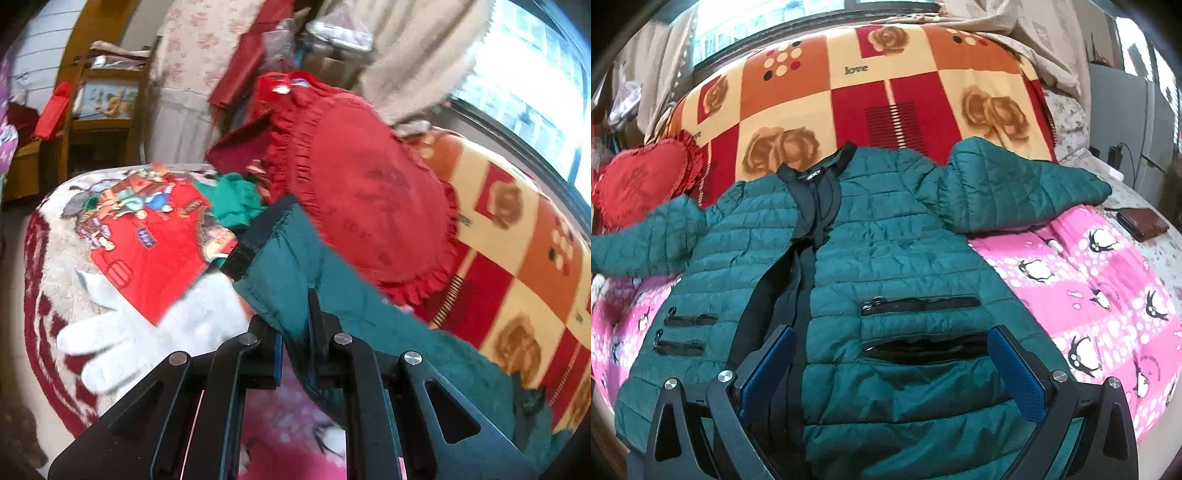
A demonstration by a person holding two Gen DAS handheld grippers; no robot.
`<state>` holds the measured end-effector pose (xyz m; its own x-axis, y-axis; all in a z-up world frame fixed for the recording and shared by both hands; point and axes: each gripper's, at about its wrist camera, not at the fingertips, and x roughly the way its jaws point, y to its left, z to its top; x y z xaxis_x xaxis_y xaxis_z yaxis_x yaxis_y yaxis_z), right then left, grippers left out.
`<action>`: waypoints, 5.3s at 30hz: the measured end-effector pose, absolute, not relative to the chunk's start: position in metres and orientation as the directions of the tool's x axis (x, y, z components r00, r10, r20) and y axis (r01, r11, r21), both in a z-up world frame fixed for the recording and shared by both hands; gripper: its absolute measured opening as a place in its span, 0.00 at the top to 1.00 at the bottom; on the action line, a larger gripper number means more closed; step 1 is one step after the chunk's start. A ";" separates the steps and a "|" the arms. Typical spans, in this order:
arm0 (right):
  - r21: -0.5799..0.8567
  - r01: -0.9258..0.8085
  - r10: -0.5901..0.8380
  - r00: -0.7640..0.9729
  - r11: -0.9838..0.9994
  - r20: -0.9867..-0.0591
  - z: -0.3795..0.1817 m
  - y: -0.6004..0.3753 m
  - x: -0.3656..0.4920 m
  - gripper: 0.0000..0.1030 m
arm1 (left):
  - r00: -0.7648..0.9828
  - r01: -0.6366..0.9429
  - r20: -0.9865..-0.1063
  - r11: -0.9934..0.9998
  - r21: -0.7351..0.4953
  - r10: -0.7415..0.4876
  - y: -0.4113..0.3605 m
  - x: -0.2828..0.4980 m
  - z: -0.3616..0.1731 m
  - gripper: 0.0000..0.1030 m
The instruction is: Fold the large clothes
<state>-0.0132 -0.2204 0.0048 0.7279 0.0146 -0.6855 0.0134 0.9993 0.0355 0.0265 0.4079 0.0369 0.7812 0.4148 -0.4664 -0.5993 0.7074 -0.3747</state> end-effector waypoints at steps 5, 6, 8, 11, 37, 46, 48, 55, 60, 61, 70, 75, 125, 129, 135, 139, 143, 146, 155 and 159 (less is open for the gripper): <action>-0.057 0.032 -0.063 0.724 0.998 -0.687 0.012 -0.243 0.002 0.00 | 0.908 -0.329 -0.386 0.847 -0.418 0.162 0.333 0.049 0.066 0.92; -0.071 0.035 -0.074 0.723 0.997 -0.687 0.013 -0.249 0.006 0.00 | 0.924 -0.265 -0.368 0.869 -0.417 0.105 0.314 0.056 0.073 0.92; -0.131 0.046 -0.123 0.721 0.990 -0.682 0.012 -0.264 0.018 0.00 | 0.939 -0.149 -0.344 0.903 -0.402 0.002 0.275 0.074 0.087 0.92; -0.174 0.062 -0.166 0.711 0.983 -0.683 0.002 -0.282 0.030 0.00 | 0.935 -0.016 -0.334 0.928 -0.373 -0.118 0.220 0.104 0.096 0.92; -0.092 0.097 -0.134 0.740 0.991 -0.659 -0.073 -0.310 0.025 0.00 | 0.678 0.334 -0.475 0.810 -0.482 -0.562 -0.068 0.261 -0.022 0.92; -0.106 0.108 -0.151 0.727 0.989 -0.670 -0.075 -0.309 0.027 0.00 | 0.508 0.361 -0.573 0.763 -0.537 -0.643 -0.110 0.282 -0.070 0.86; -0.111 0.110 -0.156 0.725 0.988 -0.671 -0.075 -0.309 0.027 0.00 | 0.482 0.340 -0.575 0.746 -0.573 -0.661 -0.107 0.285 -0.072 0.85; -0.115 0.100 -0.152 0.674 0.988 -0.723 -0.066 -0.311 0.034 0.00 | 0.433 0.352 -0.517 0.666 -0.657 -0.739 -0.076 0.245 -0.046 0.35; -0.152 0.079 -0.161 0.732 0.985 -0.662 -0.003 -0.304 0.045 0.00 | 0.535 0.354 -0.495 0.714 -0.603 -0.684 -0.008 0.210 -0.017 0.35; -0.148 0.065 -0.147 0.737 0.987 -0.660 0.004 -0.300 0.052 0.00 | 0.586 0.336 -0.513 0.764 -0.551 -0.627 0.011 0.206 -0.012 0.35; 0.222 -0.108 0.239 0.639 0.969 -0.732 -0.023 -0.277 0.207 0.23 | 0.790 -0.015 -0.577 0.934 -0.358 -0.208 0.152 0.197 -0.018 0.35; 0.351 -0.121 0.363 0.491 0.929 -0.792 -0.068 -0.267 0.249 0.58 | 0.744 -0.113 -0.646 0.919 -0.377 -0.173 0.171 0.210 -0.054 0.35; 0.176 -0.167 0.242 0.661 0.970 -0.710 -0.007 -0.281 0.207 0.36 | 0.708 -0.214 -0.693 0.894 -0.393 -0.135 0.149 0.213 -0.052 0.25; 0.084 0.031 0.032 0.752 0.996 -0.658 0.024 -0.368 0.183 0.21 | 0.731 -0.169 -0.666 0.906 -0.387 -0.148 0.138 0.177 -0.034 0.25; 0.100 0.305 -0.154 0.705 0.947 -0.692 0.033 -0.513 0.190 0.21 | 0.714 -0.090 -0.689 0.960 -0.265 -0.124 0.099 0.156 -0.072 0.25; 0.212 0.410 -0.108 0.631 0.887 -0.768 0.014 -0.588 0.222 0.21 | 0.697 -0.107 -0.711 0.966 -0.236 -0.097 0.094 0.158 -0.078 0.25; 0.341 0.423 -0.045 0.680 0.839 -0.732 0.003 -0.614 0.244 0.25 | 0.700 -0.109 -0.703 0.954 -0.279 -0.125 0.100 0.158 -0.082 0.25; 0.288 0.410 -0.082 0.683 0.865 -0.726 0.000 -0.606 0.261 0.36 | 0.699 -0.122 -0.703 0.947 -0.297 -0.131 0.104 0.160 -0.085 0.25; 0.120 0.322 -0.196 0.788 0.939 -0.583 0.050 -0.538 0.209 0.84 | 0.698 -0.122 -0.704 0.948 -0.295 -0.129 0.104 0.159 -0.085 0.25; 0.094 0.176 -0.095 0.828 0.980 -0.552 0.060 -0.471 0.199 0.85 | 0.697 -0.124 -0.705 0.947 -0.297 -0.130 0.106 0.159 -0.086 0.25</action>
